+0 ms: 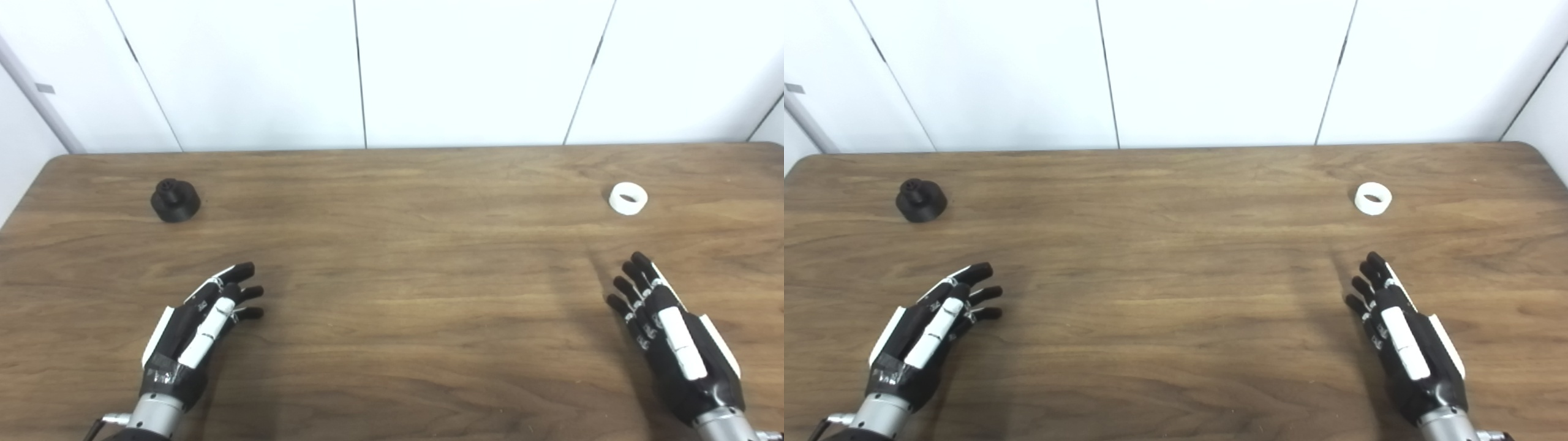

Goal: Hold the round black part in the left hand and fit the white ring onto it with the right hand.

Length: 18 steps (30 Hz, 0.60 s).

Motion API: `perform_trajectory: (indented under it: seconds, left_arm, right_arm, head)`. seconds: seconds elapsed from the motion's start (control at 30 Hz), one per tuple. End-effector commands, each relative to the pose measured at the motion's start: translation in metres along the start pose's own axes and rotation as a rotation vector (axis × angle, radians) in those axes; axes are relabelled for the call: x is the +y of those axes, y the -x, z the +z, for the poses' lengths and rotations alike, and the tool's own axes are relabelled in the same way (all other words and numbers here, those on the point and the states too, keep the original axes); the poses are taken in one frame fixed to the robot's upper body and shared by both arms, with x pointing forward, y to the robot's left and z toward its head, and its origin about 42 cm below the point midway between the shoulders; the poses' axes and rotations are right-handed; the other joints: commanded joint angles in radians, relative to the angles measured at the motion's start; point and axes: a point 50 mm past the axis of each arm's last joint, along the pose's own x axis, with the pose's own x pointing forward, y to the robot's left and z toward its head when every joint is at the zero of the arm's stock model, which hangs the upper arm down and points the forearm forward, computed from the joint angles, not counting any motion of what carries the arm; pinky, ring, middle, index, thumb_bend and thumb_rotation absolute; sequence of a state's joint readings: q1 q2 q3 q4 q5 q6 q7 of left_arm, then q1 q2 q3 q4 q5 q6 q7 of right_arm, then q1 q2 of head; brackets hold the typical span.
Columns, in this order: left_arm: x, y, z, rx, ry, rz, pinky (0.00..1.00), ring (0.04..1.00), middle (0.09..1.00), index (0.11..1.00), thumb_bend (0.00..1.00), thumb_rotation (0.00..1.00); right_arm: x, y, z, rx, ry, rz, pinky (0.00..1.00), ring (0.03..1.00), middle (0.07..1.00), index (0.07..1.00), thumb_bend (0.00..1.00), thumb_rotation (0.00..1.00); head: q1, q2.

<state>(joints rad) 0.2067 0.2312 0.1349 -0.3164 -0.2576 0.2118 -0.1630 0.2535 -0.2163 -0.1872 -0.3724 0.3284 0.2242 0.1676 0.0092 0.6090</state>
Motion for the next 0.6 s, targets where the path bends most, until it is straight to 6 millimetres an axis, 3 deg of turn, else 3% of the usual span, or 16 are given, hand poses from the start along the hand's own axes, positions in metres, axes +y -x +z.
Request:
perform_trajectory:
  seconds: [0.0, 0.57]
  left_arm:
    - [0.0006, -0.0009, -0.0007, 0.007, -0.018, -0.014, 0.78, 0.787, 0.876, 0.795, 0.55, 0.55]
    - [0.0015, -0.0019, -0.0017, 0.009, -0.018, -0.020, 0.81, 0.801, 0.888, 0.798, 0.53, 0.55]
  right_arm:
    - [0.0018, -0.0035, 0.0104, -0.064, 0.015, 0.018, 0.92, 0.961, 0.974, 0.965, 0.66, 0.74]
    - [0.0019, -0.0045, 0.0092, -0.065, 0.007, 0.019, 0.95, 0.976, 0.989, 0.971, 0.65, 0.73]
  head:
    - [0.001, 0.001]
    - [0.003, -0.006]
